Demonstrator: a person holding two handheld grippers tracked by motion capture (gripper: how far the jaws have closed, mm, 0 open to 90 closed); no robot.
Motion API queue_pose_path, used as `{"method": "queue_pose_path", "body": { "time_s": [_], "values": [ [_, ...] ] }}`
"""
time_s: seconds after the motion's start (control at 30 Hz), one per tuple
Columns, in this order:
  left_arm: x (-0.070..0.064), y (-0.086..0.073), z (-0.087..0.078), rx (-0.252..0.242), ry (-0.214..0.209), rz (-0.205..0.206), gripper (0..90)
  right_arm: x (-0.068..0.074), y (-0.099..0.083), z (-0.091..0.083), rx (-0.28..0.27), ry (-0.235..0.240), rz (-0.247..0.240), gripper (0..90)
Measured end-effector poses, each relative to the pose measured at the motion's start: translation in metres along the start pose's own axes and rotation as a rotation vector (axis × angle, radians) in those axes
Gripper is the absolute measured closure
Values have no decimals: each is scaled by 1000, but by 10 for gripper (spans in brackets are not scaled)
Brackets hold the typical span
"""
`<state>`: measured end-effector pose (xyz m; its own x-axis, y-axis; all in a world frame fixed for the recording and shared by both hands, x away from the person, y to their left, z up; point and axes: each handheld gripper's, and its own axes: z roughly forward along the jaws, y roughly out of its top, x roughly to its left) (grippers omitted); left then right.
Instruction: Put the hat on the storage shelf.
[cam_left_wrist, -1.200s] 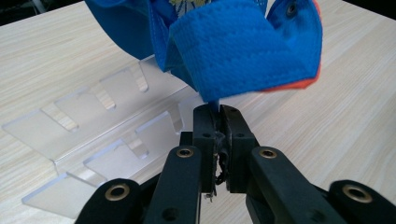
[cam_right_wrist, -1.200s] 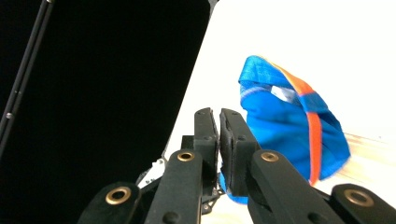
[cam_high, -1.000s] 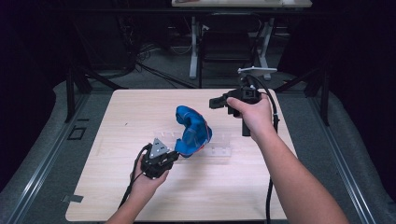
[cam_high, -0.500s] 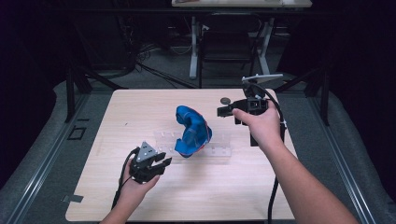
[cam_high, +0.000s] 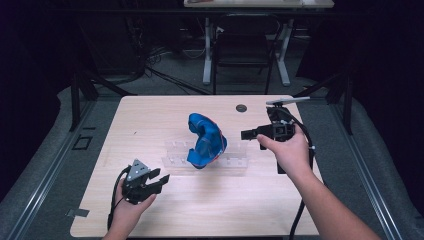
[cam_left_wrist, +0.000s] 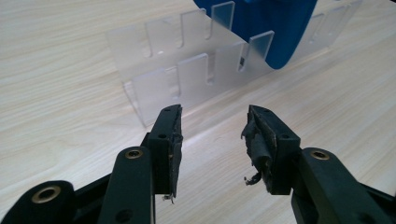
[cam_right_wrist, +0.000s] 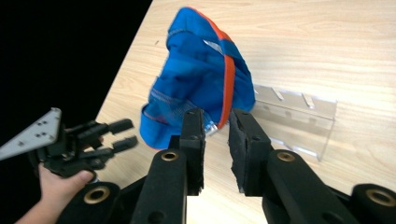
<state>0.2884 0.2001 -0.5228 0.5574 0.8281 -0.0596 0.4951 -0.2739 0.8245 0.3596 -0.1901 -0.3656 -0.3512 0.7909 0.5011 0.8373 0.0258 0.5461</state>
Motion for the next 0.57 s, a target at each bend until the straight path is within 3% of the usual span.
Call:
{"method": "queue_pose_path", "body": {
  "time_s": [0.13, 0.23, 0.33, 0.43, 0.5, 0.57],
  "values": [
    [2, -5, -1, 2, 19, -16, 556, -7, -15, 1, 3, -23, -11, 739],
    [4, -9, 0, 12, 21, -24, 550, -12, -22, 2, 13, -77, -34, 739],
    [4, -12, 1, 21, 21, -27, 543, -18, -28, 1, 2, -48, -9, 723],
    [4, -13, 3, 25, 12, -26, 515, -20, -38, 2, -9, -93, -56, 692],
    [2, -13, 5, 27, 1, -22, 501, -23, -47, 2, -9, -72, -55, 662],
    [-2, -9, 8, 22, -15, -18, 499, -25, -59, 1, -46, -79, -80, 616]
  ]
}}
